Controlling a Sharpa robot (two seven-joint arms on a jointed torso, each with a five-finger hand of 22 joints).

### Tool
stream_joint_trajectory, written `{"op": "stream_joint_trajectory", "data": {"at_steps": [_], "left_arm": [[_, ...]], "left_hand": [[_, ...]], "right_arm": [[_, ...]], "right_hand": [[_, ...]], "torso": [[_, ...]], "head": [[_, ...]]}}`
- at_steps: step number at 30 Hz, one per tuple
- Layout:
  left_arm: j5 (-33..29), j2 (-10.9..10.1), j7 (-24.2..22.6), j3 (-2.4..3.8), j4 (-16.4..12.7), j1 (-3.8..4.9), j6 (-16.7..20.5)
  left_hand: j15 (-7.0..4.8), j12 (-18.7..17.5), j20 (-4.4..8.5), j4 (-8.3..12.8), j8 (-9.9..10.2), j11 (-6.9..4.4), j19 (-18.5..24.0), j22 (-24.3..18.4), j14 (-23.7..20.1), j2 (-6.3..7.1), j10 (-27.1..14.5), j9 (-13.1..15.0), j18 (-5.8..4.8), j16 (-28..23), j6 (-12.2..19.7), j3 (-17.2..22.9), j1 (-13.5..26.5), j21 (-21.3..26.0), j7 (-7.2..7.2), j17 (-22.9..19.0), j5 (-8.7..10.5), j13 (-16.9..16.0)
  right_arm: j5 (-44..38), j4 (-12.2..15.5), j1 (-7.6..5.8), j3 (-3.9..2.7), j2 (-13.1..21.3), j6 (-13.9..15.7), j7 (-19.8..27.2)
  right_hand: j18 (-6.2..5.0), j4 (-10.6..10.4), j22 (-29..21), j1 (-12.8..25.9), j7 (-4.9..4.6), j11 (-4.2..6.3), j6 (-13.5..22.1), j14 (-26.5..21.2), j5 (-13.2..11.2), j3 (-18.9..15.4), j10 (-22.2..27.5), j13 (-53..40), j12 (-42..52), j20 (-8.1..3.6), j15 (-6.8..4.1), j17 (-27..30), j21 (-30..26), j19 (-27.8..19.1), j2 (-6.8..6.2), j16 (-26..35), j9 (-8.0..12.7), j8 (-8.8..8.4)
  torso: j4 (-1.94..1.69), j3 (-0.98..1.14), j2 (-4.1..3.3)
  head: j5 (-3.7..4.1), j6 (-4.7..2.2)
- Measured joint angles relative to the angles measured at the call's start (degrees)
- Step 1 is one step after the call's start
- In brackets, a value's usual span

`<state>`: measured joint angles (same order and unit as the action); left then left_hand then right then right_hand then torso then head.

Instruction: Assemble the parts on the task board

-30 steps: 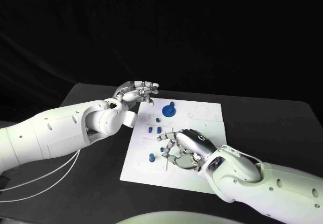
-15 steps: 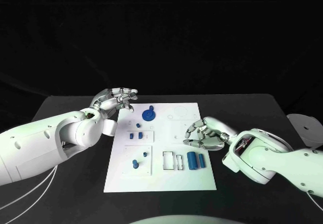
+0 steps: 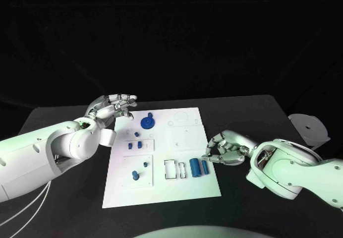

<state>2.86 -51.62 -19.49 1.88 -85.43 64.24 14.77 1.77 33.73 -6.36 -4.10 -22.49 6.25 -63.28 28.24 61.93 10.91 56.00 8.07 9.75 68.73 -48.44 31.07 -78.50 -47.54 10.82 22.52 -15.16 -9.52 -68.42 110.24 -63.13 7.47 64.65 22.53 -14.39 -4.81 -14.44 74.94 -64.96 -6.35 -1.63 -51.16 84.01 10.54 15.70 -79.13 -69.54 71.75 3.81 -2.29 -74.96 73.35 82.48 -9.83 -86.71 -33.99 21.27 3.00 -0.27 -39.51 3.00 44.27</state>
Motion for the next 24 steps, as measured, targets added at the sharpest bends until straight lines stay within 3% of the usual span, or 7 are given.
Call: {"op": "stream_joint_trajectory", "data": {"at_steps": [4, 8, 24], "left_arm": [[0.0, -0.1, 0.0, -0.04, -0.1, -0.03, -0.1], [0.0, -0.2, 0.0, -0.04, -0.1, -0.03, -0.1], [0.0, -0.5, -0.1, -0.07, -0.5, -0.06, -0.3]], "left_hand": [[0.0, 0.0, 0.0, 0.0, 0.0, 0.0, 0.0, 0.0, 0.0, 0.0, 0.0, 0.0, 0.0, 0.0, 0.0, 0.0, 0.0, 0.0, 0.0, 0.0, 0.0, 0.0], [0.0, 0.0, 0.0, 0.0, 0.0, 0.0, 0.0, 0.0, 0.0, 0.0, 0.0, 0.0, 0.0, 0.0, 0.0, 0.0, 0.0, 0.0, 0.0, 0.0, 0.0, 0.0], [0.0, 0.0, 0.0, 0.0, 0.0, 0.0, 0.0, -0.1, 0.0, 0.0, 0.0, 0.0, 0.0, 0.0, 0.0, 0.0, 0.0, 0.0, 0.0, 0.0, 0.0, 0.0]], "right_arm": [[-2.9, 0.2, 0.96, 0.11, -0.5, -0.1, -2.3], [-5.0, 0.1, 1.81, 0.17, -1.7, -0.2, -3.7], [-10.4, -2.4, 4.19, 0.18, -6.0, -0.3, -5.9]], "right_hand": [[0.01, -1.6, 0.0, 0.7, 0.26, 0.3, -0.3, 0.0, 0.9, -1.2, -0.3, -1.1, 0.8, -0.19, 0.0, 0.0, 0.0, 0.2, -0.05, 0.0, -0.2, 0.23], [0.01, -1.7, 0.0, 0.7, 0.27, 0.3, -0.3, 0.0, 0.9, -1.2, -0.3, -1.3, 0.8, -0.2, 0.0, 0.0, 0.2, 0.2, -0.05, 0.0, -0.2, 0.23], [0.0, -2.0, 0.0, 0.6, 0.26, 0.24, -0.3, 0.0, 0.9, -1.5, -0.8, -2.1, 1.6, -0.2, 0.01, 0.0, 0.2, 0.2, -0.05, 0.0, -0.3, 0.22]], "torso": [[0.03, -0.11, 0.11], [-0.03, -0.2, 0.13], [-0.04, -0.16, 0.02]], "head": [[-0.18, 0.26], [-0.47, 0.39], [-1.14, 0.76]]}}
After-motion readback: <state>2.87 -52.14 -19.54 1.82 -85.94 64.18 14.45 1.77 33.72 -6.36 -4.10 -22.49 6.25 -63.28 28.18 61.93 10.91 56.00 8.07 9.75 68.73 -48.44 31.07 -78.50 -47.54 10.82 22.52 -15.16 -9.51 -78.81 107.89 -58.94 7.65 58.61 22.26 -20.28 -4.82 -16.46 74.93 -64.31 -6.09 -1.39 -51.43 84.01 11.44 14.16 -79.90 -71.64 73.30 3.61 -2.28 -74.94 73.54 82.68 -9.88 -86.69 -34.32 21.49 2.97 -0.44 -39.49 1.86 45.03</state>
